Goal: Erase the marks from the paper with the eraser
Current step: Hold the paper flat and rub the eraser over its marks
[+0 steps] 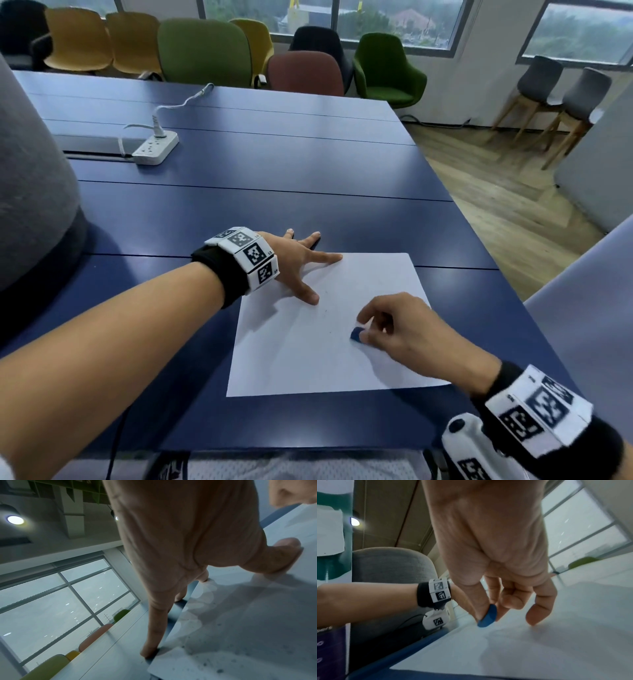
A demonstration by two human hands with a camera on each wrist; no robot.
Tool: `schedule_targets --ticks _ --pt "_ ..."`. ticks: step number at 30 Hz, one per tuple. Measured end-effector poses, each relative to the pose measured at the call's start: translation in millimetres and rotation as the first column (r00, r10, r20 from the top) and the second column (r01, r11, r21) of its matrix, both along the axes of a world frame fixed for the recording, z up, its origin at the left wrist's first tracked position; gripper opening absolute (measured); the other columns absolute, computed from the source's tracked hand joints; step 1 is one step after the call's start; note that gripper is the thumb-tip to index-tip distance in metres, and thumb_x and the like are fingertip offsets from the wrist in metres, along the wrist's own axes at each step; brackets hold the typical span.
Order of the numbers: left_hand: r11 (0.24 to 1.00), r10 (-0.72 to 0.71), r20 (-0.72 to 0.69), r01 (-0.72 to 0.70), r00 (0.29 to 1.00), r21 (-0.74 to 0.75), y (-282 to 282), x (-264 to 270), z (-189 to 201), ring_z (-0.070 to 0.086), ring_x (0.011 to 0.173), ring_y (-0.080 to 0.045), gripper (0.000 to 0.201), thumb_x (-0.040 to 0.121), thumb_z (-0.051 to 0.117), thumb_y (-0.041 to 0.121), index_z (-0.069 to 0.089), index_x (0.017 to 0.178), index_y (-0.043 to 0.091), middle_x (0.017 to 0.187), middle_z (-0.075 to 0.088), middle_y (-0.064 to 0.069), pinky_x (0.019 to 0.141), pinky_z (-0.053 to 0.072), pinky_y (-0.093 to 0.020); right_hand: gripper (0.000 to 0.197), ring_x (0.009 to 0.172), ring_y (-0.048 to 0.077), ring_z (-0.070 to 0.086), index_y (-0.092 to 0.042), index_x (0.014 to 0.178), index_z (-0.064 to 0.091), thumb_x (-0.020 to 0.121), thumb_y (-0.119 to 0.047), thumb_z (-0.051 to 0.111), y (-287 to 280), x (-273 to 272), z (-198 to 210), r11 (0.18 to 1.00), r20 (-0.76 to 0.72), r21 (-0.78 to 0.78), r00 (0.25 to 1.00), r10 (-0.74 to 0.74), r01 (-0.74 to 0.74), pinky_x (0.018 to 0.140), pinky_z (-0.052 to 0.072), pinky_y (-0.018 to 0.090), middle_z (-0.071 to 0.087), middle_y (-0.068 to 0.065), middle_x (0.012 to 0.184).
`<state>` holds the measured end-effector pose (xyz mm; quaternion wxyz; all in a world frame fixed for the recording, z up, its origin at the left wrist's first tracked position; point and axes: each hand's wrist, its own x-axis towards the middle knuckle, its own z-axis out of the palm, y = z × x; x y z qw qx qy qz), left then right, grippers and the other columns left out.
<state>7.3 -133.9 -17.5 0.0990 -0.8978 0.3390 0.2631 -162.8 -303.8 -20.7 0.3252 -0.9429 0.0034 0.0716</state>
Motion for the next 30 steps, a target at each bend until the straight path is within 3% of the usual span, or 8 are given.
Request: schedule_targets --ticks 3,7,10,15,18,22,26,30 --pt "1.0 -0.004 0.011 0.004 1.0 0.0 -1 -2 0 -0.007 0.148 -0.035 0.095 0.072 0.062 0.074 -0.004 0.139 0.068 0.16 -0.017 0.015 0.109 0.021 -0.068 0.011 0.086 0.002 0.056 -0.028 0.087 0.06 0.089 -0.018 0.062 -7 -27 -12 0.993 0.164 -0.006 0.98 -0.114 0.116 0.073 0.039 0.005 0.059 -0.015 0.09" --pt "1.0 -0.019 0.024 0.018 1.0 0.016 -1 -2 0 -0.006 0.148 -0.035 0.094 0.074 0.06 0.075 -0.005 0.14 0.067 0.161 -0.016 0.014 0.108 0.021 -0.068 0.019 0.104 -0.008 0.047 -0.026 0.095 0.058 0.088 -0.008 0.061 5 -59 -41 0.992 0.257 0.046 0.958 -0.127 0.119 0.087 0.033 0.0 0.048 -0.037 0.099" --pt "0.999 -0.027 0.025 0.026 0.999 0.018 2 1 -4 -0.007 0.149 -0.033 0.09 0.074 0.055 0.078 -0.006 0.139 0.068 0.16 -0.017 0.017 0.109 0.019 -0.068 0.025 0.111 -0.014 0.047 -0.031 0.092 0.056 0.087 -0.008 0.063 7 -62 -56 0.981 0.31 0.132 0.934 -0.179 0.144 0.093 0.04 0.014 0.046 -0.046 0.102" --pt "0.997 -0.07 0.045 0.069 0.997 0.02 21 5 -5 -0.008 0.15 -0.02 0.068 0.091 0.037 0.069 -0.005 0.143 0.063 0.16 -0.016 0.018 0.116 0.012 -0.059 0.023 0.113 -0.022 0.041 -0.029 0.088 0.057 0.086 -0.008 0.064 5 -64 -62 0.973 0.345 0.177 0.917 -0.2 0.146 0.091 0.035 0.005 0.046 -0.048 0.104" --pt "0.997 -0.057 0.08 0.052 0.995 0.064 34 2 1 -0.005 0.15 -0.024 0.061 0.098 0.031 0.059 -0.002 0.148 0.053 0.162 -0.013 0.007 0.118 0.012 -0.054 0.023 0.117 -0.021 0.04 -0.029 0.086 0.058 0.085 -0.007 0.064 3 -63 -60 0.974 0.332 0.178 0.924 -0.192 0.139 0.091 0.035 0.003 0.044 -0.042 0.113" --pt "0.982 -0.189 0.154 0.188 0.97 0.023 20 -41 4 -0.011 0.149 -0.03 0.073 0.097 0.028 0.058 -0.004 0.155 0.027 0.161 -0.018 -0.01 0.12 0.01 -0.049 0.028 0.12 -0.013 0.044 -0.032 0.082 0.057 0.084 -0.005 0.064 2 -62 -60 0.965 0.288 0.209 0.933 -0.217 0.159 0.092 0.037 0.005 0.052 -0.03 0.118" --pt "0.916 -0.384 0.129 0.395 0.914 -0.075 -7 -114 -15 -0.023 0.146 -0.022 0.085 0.092 0.014 0.071 -0.016 0.153 0.02 0.158 -0.026 -0.005 0.12 -0.007 -0.046 0.029 0.106 -0.014 0.051 -0.034 0.079 0.056 0.083 -0.007 0.067 0 -63 -60 0.962 0.271 0.205 0.934 -0.233 0.181 0.088 0.042 0.008 0.052 -0.035 0.11" --pt "0.922 -0.366 0.064 0.371 0.929 -0.112 -4 -147 -34 -0.035 0.14 -0.013 0.094 0.085 0.007 0.079 -0.025 0.149 0.018 0.154 -0.034 0.001 0.118 -0.014 -0.043 0.033 0.108 -0.009 0.051 -0.039 0.079 0.054 0.084 -0.009 0.066 2 -62 -56 0.961 0.247 0.209 0.941 -0.231 0.181 0.091 0.04 0.01 0.05 -0.033 0.116"
